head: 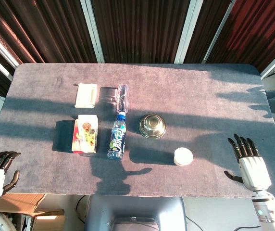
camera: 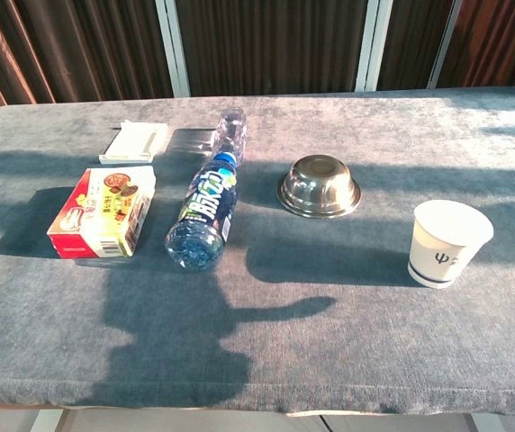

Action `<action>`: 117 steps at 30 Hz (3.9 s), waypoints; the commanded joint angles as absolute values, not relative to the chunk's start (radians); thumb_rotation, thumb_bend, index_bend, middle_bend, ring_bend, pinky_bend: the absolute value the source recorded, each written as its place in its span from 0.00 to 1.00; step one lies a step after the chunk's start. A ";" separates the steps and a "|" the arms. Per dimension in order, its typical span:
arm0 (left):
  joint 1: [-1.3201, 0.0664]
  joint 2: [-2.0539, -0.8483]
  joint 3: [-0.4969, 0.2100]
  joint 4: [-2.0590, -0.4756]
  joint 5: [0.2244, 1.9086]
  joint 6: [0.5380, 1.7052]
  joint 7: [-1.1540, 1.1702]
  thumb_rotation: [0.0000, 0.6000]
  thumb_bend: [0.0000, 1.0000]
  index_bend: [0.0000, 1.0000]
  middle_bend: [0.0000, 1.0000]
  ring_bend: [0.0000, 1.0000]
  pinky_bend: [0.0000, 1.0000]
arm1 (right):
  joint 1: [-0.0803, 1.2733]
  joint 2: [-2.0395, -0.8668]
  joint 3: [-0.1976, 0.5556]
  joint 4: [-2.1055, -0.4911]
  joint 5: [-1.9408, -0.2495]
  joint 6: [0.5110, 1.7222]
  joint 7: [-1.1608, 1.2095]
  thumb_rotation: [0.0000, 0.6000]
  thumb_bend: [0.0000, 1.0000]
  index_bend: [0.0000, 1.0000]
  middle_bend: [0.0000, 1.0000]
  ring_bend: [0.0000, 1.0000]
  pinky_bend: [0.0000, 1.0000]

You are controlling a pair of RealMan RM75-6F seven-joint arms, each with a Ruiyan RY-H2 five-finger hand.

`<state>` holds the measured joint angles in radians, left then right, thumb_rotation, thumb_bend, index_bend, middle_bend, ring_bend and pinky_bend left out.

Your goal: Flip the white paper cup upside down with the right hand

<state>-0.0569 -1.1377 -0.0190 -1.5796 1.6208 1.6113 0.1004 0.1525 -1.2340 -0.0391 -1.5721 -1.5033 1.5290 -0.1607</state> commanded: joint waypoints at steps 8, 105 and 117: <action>-0.071 -1.140 -0.014 -1.590 1.629 1.584 0.110 1.00 0.42 0.25 0.25 0.21 0.38 | 0.150 -1.233 -0.027 -1.557 -1.502 1.486 -0.140 1.00 0.11 0.04 0.00 0.00 0.13; -0.074 -1.117 0.017 -1.613 1.657 1.555 0.092 1.00 0.42 0.34 0.27 0.20 0.39 | 0.519 -1.695 0.053 -0.933 -1.571 1.161 -0.026 1.00 0.27 0.06 0.05 0.04 0.28; -0.074 -1.115 0.018 -1.613 1.657 1.556 0.089 1.00 0.42 0.34 0.27 0.21 0.39 | 0.543 -1.781 0.022 -0.753 -1.616 1.194 0.167 1.00 0.30 0.57 0.42 0.46 0.64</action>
